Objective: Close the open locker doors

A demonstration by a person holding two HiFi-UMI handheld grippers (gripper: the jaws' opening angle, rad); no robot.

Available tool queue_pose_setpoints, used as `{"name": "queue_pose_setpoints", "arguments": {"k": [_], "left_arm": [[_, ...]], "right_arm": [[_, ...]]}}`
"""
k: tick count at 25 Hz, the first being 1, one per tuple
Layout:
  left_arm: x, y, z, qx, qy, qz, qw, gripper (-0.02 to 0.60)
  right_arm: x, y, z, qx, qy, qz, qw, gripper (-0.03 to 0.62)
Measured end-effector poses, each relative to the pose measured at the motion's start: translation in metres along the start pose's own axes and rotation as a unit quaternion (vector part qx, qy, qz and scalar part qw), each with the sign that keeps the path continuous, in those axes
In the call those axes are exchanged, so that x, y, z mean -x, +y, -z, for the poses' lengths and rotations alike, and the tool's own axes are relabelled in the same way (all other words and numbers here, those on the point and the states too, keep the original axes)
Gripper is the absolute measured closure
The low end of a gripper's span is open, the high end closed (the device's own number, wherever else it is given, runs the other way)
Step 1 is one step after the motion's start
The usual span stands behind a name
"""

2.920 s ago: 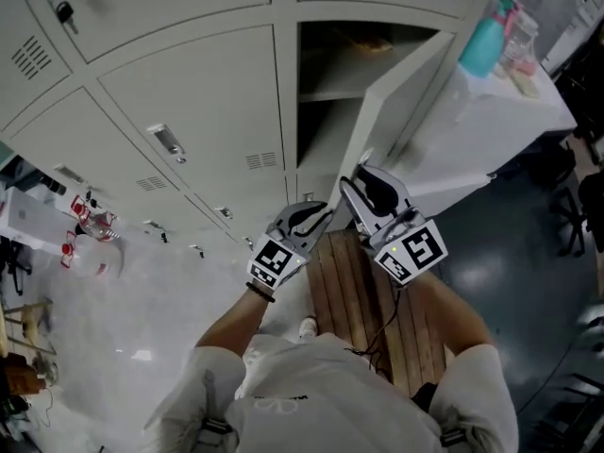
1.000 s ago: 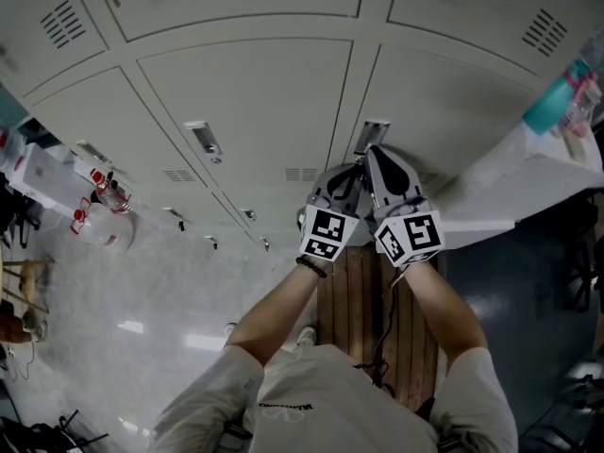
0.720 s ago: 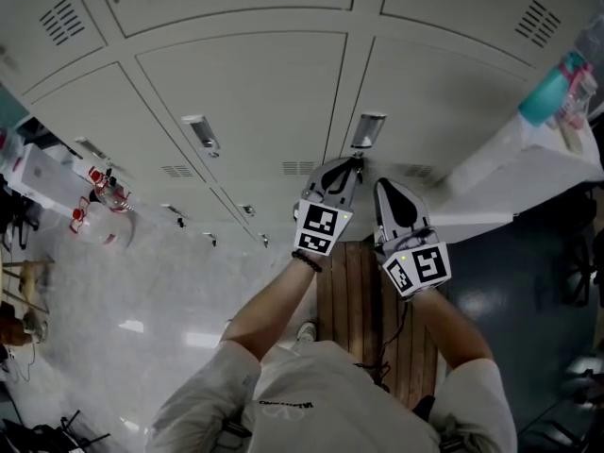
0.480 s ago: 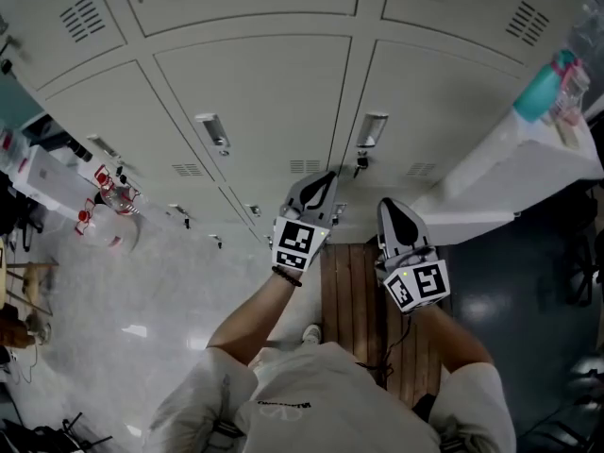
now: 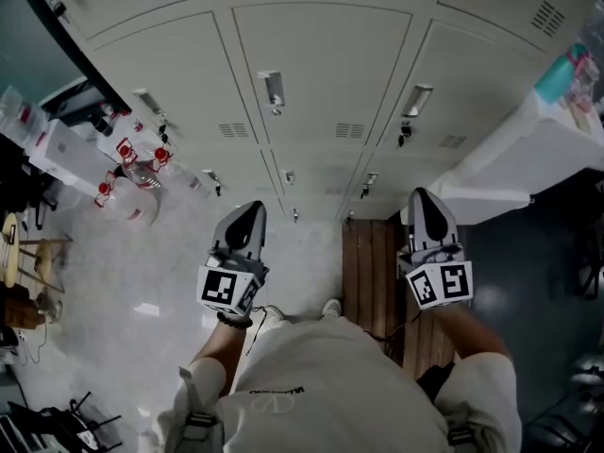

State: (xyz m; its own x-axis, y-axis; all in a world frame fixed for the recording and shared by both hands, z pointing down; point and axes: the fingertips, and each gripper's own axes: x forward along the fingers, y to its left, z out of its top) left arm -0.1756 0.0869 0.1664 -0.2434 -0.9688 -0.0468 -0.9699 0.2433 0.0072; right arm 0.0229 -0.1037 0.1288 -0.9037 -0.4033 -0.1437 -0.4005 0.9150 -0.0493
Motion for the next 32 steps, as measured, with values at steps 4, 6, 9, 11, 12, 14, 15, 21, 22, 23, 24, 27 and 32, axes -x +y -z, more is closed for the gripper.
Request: {"name": "queue_pose_setpoints", "arguments": {"k": [4,6,9,11,12,14,15,21,22,23,24,27,32], "left_arm": [[0.049,0.033,-0.023,-0.002,-0.022,-0.029,0.9993,0.578],[0.063,0.044,-0.030,-0.009,-0.033,-0.032,0.9989,0.578],[0.081,0.059,-0.036,-0.010,-0.044,-0.039,0.9983,0.578],[0.090,0.064,-0.037,-0.006,-0.049,-0.043,0.9979,0.578],[0.092,0.065,-0.037,-0.005,-0.050,-0.043,0.9978,0.578],[0.095,0.065,-0.036,-0.004,-0.050,-0.037,0.9980,0.578],[0.095,0.064,-0.036,-0.004,-0.051,-0.032,0.9982,0.578],[0.094,0.062,-0.041,0.000,-0.056,-0.020,0.9982,0.578],[0.092,0.060,-0.042,0.001,-0.057,-0.016,0.9983,0.578],[0.091,0.059,-0.043,0.001,-0.057,-0.013,0.9983,0.578],[0.090,0.057,-0.043,0.000,-0.057,-0.010,0.9983,0.578],[0.086,0.054,-0.043,0.000,-0.056,-0.005,0.9984,0.578],[0.082,0.050,-0.043,0.001,-0.057,0.000,0.9984,0.578]], "right_arm": [[0.015,0.030,-0.022,0.001,-0.008,0.003,1.000,0.583],[0.023,0.044,-0.027,0.008,-0.008,0.004,1.000,0.583],[0.028,0.063,-0.026,-0.002,-0.002,0.007,1.000,0.584],[0.030,0.071,-0.023,-0.008,0.001,0.010,1.000,0.585],[0.031,0.076,-0.021,-0.008,0.002,0.011,1.000,0.585],[0.032,0.084,-0.020,-0.003,0.003,0.008,1.000,0.585],[0.032,0.088,-0.020,0.001,0.003,0.006,1.000,0.585],[0.033,0.093,-0.022,-0.003,0.003,0.013,1.000,0.585],[0.033,0.093,-0.023,-0.003,0.003,0.015,1.000,0.585],[0.034,0.093,-0.024,-0.002,0.002,0.015,1.000,0.585],[0.034,0.093,-0.025,0.001,0.000,0.015,1.000,0.585],[0.035,0.093,-0.028,0.007,-0.005,0.015,1.000,0.585],[0.034,0.091,-0.031,0.011,-0.007,0.015,1.000,0.585]]}}
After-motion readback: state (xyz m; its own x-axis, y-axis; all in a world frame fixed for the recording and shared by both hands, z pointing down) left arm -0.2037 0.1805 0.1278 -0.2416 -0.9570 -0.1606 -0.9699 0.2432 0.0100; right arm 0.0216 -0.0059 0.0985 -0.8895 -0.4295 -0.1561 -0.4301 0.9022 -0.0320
